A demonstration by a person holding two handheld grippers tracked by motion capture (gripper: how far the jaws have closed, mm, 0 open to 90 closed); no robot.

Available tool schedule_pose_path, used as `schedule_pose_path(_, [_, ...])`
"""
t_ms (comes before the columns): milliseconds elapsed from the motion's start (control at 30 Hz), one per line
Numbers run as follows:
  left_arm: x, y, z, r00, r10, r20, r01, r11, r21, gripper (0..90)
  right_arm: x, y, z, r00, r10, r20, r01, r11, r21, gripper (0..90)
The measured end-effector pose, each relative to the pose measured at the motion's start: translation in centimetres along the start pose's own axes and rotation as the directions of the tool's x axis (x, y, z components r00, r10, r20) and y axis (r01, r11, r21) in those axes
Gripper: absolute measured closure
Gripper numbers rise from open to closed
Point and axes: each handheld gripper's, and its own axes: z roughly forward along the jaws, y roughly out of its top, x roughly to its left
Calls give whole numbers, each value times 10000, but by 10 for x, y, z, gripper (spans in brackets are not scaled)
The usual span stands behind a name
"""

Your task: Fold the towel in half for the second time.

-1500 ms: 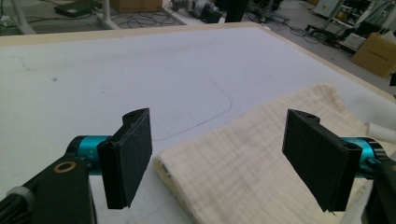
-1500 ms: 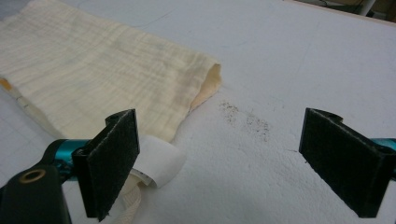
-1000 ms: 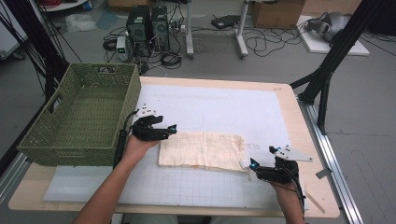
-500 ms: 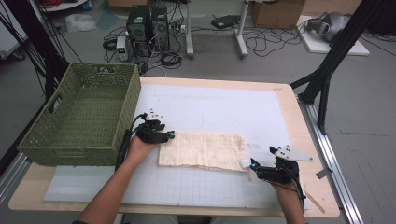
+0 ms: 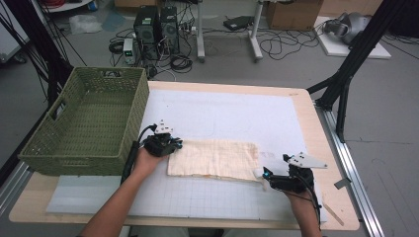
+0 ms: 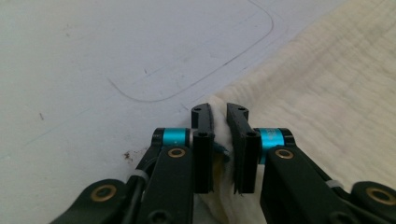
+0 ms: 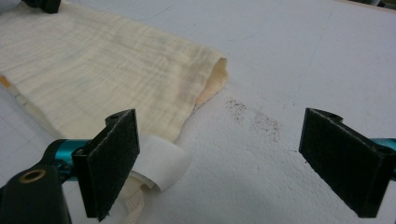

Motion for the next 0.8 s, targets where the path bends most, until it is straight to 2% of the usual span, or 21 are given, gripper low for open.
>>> schedule_pose_path(100, [3, -1, -2, 9993, -374, 96, 375, 9991, -175, 825, -1, 3, 4, 9999, 91, -141, -90, 9999, 105, 116])
schedule_pose_path(167, [5, -2, -4, 9980, -610, 153, 615, 9973, -391, 825, -4, 10, 7, 9993, 280, -262, -281, 9996, -12, 116])
schedule_pose_path(267, [5, -3, -6, 9972, -708, 221, 718, 9961, -511, 824, -10, 20, 15, 9989, 296, -366, -300, 9995, -90, 104])
schedule_pose_path(367, [5, -3, -8, 9970, -727, 272, 745, 9948, -688, 824, -18, 28, 28, 9974, 597, -405, -594, 9982, 70, 104])
schedule_pose_path(500, [7, -3, -9, 9953, -921, 307, 943, 9925, -772, 801, -23, 39, 48, 9974, 542, -476, -513, 9969, 602, 111])
schedule_pose_path(600, [7, -3, -9, 9945, -995, 336, 1020, 9915, -810, 800, -28, 45, 60, 9969, 373, -692, -311, 9955, 894, 231])
schedule_pose_path(700, [8, -4, -8, 9943, -1013, 340, 1038, 9912, -823, 806, -32, 50, 70, 9962, 406, -767, -325, 9940, 1046, 326])
schedule_pose_path(800, [7, -4, -8, 9945, -993, 321, 1017, 9914, -823, 811, -31, 54, 82, 9948, 253, -982, -120, 9909, 1339, 376])
